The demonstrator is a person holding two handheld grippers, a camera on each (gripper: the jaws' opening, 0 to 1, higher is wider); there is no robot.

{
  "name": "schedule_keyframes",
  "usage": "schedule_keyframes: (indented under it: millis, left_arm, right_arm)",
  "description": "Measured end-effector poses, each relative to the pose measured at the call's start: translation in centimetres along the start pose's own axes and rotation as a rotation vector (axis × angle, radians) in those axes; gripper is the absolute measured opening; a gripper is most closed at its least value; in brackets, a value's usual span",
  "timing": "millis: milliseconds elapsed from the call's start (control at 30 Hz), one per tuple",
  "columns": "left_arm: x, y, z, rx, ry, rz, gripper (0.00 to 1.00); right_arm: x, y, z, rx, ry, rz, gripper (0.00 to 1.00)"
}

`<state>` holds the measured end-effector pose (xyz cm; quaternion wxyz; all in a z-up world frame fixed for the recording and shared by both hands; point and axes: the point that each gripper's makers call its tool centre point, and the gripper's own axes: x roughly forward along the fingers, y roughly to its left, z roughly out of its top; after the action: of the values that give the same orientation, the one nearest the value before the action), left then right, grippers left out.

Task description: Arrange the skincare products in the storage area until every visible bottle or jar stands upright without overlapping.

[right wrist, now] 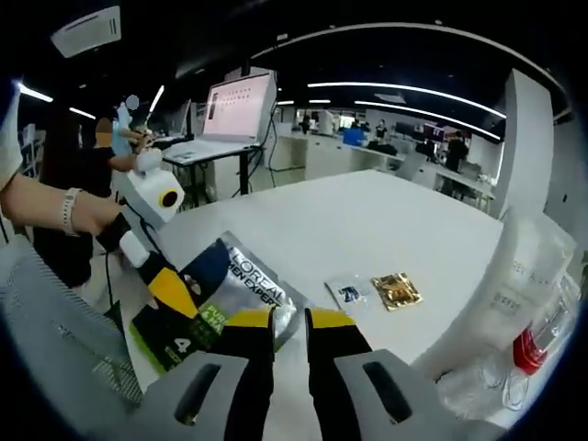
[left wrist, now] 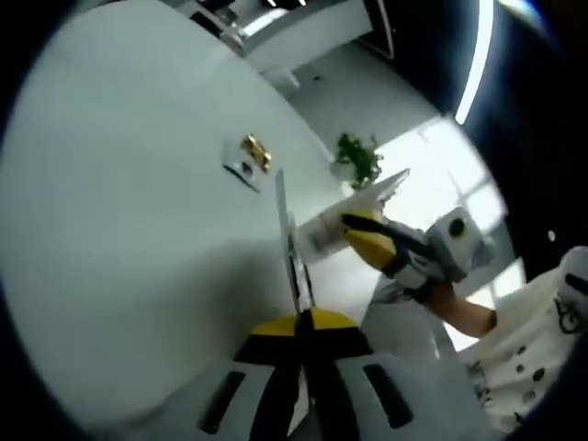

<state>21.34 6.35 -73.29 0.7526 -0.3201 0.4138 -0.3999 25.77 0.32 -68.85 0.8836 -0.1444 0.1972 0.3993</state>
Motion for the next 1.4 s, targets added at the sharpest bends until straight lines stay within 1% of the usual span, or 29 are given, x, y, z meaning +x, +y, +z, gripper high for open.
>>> schedule_keyframes:
  millis: [100, 200, 333, 533, 800, 933, 1100, 1233, 1333, 1400]
  left_arm:
    - [1.1, 0.0, 0.5, 0.01, 0.012, 0.01, 0.0]
    - [2.0, -0.1, 0.9, 0.023, 0.023, 0.016, 0.0]
    - [3.2, 0.0, 1.4, 0.05, 0.05, 0.028, 0.0]
    - [4.9, 0.1, 1.9, 0.047, 0.067, 0.033, 0.0]
    - [6.6, 0.5, 2.3, 0.05, 0.093, 0.054, 0.0]
    - [7.3, 0.6, 2.5, 0.063, 0.108, 0.052, 0.0]
    - [8.2, 0.1, 2.6, 0.08, 0.115, 0.057, 0.0]
    - [8.8, 0.2, 2.4, 0.122, 0.147, 0.081, 0.0]
    - [9.2, 0.4, 2.4, 0.163, 0.157, 0.106, 0.0]
    - [9.4, 0.3, 2.3, 0.16, 0.157, 0.111, 0.0]
  right_arm:
    - [-0.2, 0.1, -1.0, 0.018, 0.025, 0.012, 0.12]
    - [-0.4, 0.1, -1.9, 0.015, 0.049, 0.021, 0.12]
    - [-0.3, 0.3, -2.9, 0.021, 0.076, 0.039, 0.13]
    - [-0.1, 0.3, -3.8, 0.022, 0.092, 0.042, 0.13]
    - [0.1, -0.5, -5.1, 0.037, 0.122, 0.024, 0.13]
    - [0.2, -0.8, -5.8, 0.059, 0.131, 0.004, 0.13]
    - [0.2, -0.9, -6.6, 0.054, 0.148, -0.008, 0.14]
    - [0.1, -1.3, -6.9, 0.063, 0.156, -0.017, 0.14]
    - [0.1, -1.7, -7.5, 0.067, 0.176, -0.024, 0.14]
    - [0.0, -1.9, -7.8, 0.072, 0.182, -0.029, 0.14]
